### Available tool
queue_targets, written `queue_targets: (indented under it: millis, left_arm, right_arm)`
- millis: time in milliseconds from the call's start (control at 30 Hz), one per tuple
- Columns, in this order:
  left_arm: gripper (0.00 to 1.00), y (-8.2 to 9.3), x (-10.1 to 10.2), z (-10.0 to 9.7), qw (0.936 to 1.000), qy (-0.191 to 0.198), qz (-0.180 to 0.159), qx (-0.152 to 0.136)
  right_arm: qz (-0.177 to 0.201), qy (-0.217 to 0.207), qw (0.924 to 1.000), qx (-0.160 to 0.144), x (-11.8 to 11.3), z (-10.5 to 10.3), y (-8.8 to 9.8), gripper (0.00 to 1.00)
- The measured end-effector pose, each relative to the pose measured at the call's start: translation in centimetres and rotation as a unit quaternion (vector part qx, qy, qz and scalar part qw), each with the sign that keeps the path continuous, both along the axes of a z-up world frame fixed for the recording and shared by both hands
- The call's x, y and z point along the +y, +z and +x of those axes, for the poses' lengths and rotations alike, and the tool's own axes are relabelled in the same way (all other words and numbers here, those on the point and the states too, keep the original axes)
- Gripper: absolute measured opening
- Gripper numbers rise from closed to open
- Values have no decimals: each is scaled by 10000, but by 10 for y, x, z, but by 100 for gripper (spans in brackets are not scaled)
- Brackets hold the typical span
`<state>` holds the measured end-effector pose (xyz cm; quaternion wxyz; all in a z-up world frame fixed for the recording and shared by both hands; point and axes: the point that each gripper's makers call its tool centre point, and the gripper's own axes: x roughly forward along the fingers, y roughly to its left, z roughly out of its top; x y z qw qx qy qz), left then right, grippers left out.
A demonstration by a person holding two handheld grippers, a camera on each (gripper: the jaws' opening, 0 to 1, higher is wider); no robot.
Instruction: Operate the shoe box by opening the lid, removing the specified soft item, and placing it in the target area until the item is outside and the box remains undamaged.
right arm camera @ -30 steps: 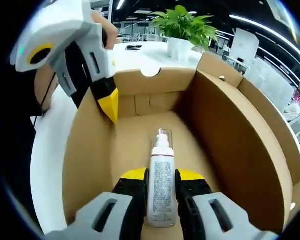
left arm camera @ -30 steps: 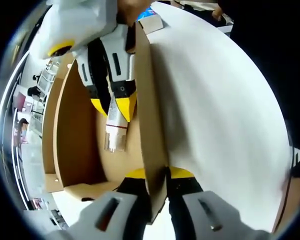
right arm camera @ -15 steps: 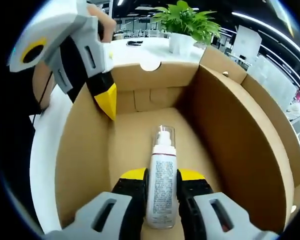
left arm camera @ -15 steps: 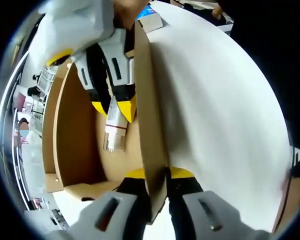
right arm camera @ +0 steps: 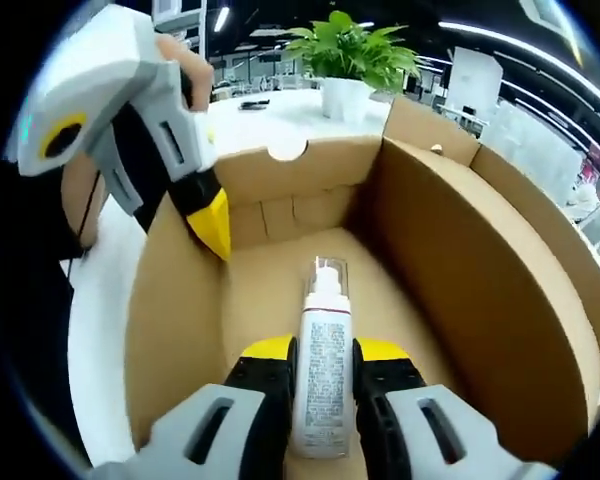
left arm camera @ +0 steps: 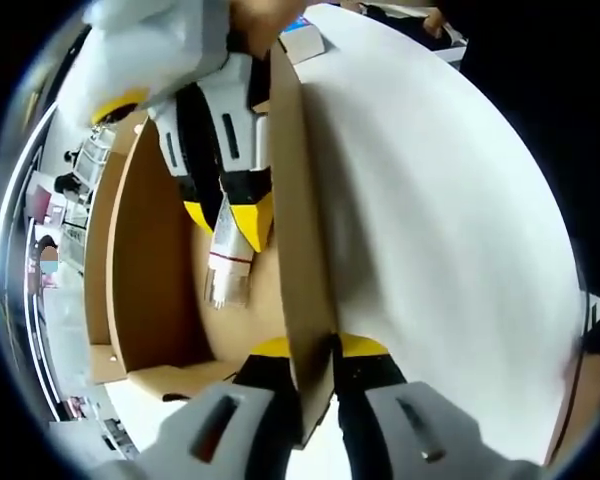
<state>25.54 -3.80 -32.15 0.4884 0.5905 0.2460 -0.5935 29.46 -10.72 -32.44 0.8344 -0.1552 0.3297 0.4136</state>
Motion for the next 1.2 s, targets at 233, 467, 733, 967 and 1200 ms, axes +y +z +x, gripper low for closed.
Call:
queue_targets:
  millis: [233,467,733,967,1200]
  left_arm:
    - [11,0,0,0,10000,3,3,0]
    - [11,0,0,0,10000,18,8,0]
    - [11,0,0,0,10000,24,14,-5]
    - [11,0,1,1,10000,32,32,-19]
    - [11,0,1,1,10000,36,41,-23]
  right_arm:
    - [174,-172,9996,-121,-6,7,15,21]
    - [554,-342,9977,-177,-5,11,27,21]
    - [666,-480,9960,-352,-12,10,43,21]
    - [969,-625,9927,-362,-17,8,56,21]
    - [1086,-807,9891,-577,-29,4,77,21]
